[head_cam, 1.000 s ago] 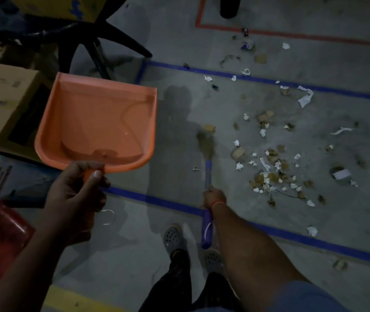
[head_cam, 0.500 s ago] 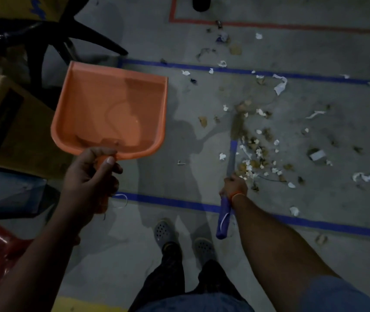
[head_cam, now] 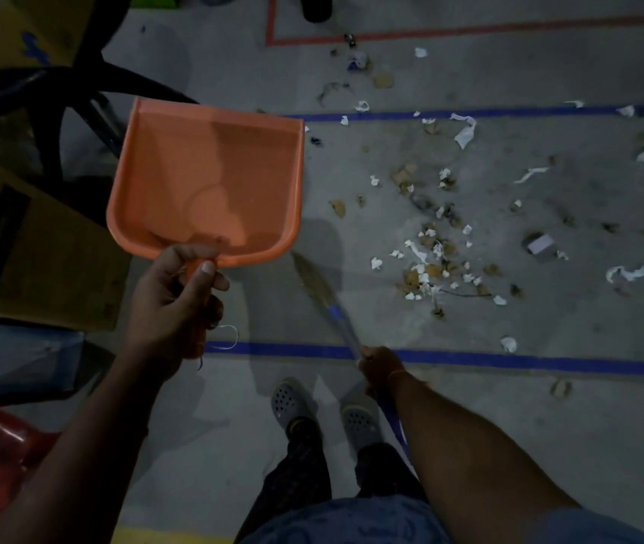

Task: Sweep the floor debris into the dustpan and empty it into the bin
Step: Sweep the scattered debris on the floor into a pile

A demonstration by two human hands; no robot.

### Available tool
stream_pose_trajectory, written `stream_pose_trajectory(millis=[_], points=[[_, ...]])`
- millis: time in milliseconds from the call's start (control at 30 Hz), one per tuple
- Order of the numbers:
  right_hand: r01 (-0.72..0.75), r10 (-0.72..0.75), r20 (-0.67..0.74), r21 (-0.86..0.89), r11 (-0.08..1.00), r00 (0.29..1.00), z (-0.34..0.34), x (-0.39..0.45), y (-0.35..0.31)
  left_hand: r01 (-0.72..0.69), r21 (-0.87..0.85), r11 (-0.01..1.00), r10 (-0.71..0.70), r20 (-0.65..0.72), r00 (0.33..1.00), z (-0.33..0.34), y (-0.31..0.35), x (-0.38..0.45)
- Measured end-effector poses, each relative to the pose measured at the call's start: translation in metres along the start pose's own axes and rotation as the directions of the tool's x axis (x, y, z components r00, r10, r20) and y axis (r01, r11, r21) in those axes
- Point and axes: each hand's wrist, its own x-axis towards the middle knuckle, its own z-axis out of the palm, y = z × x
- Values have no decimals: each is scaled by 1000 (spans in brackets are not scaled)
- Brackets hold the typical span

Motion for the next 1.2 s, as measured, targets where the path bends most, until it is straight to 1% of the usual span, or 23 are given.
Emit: stream_pose_trajectory(millis=[33,100,133,200,267,333,433,467,533,600,667,767,800,867,933,1000,1033,1067,1133,1200], points=[[21,-21,7,-32,999,1000,3,5,9,-1,2,1000,1,-2,1000,1,1,-2],[18,-18,28,14,1000,999,-1,3,16,7,11,1000,-7,-13,1000,4,0,-7],[-55,53,24,119,991,998,-9,1,16,15,15,1000,-14,-26,1000,5,0,-9],[-62,72,-68,137,989,995,-25,0,16,27,9,1000,-27,-54,998,7,2,-13],[-104,136,-125,235,966,983,-41,2,19,33,15,999,-32,-78,996,10,5,-17],[-85,155,-175,353,932,972,-44,9,24,32,23,999,-30,-85,996,11,5,-19],[-16,182,-262,532,847,948,-39,23,38,46,32,998,-42,-94,995,12,5,-19],[-10,197,-264,574,818,944,-36,28,43,40,27,999,-38,-89,995,13,5,-19],[21,174,-259,610,792,950,-33,18,36,33,11,999,-32,-81,996,15,6,-19],[48,121,-253,571,819,960,-34,-4,19,23,7,1000,-23,-71,997,16,6,-18],[59,61,-218,506,860,974,-29,-17,8,21,11,1000,-20,-56,998,15,4,-16],[112,-70,-153,289,951,986,-19,-26,-6,11,-4,1000,-11,-36,999,11,2,-14],[104,-79,-114,242,965,990,-15,-27,-7,10,-8,1000,-10,-34,999,9,2,-12],[35,-27,-37,219,975,999,-6,-31,-11,9,-7,1000,-9,-30,1000,4,1,-9],[-53,54,-1,184,981,999,3,-30,-9,13,-13,1000,-14,-28,1000,-3,0,-5],[-70,65,45,119,990,997,15,-16,4,17,-28,999,-18,-34,999,-13,-2,0],[-93,91,32,57,994,995,18,-9,9,18,-32,999,-20,-38,999,-18,-2,2],[-150,150,11,45,988,989,22,-1,13,18,-32,999,-19,-43,999,-25,-2,5],[-189,199,-70,128,974,978,22,2,11,17,-27,1000,-18,-54,998,-38,-4,11],[-162,205,-160,244,956,966,17,-9,-8,13,-21,1000,-14,-64,998,-52,-6,18]])
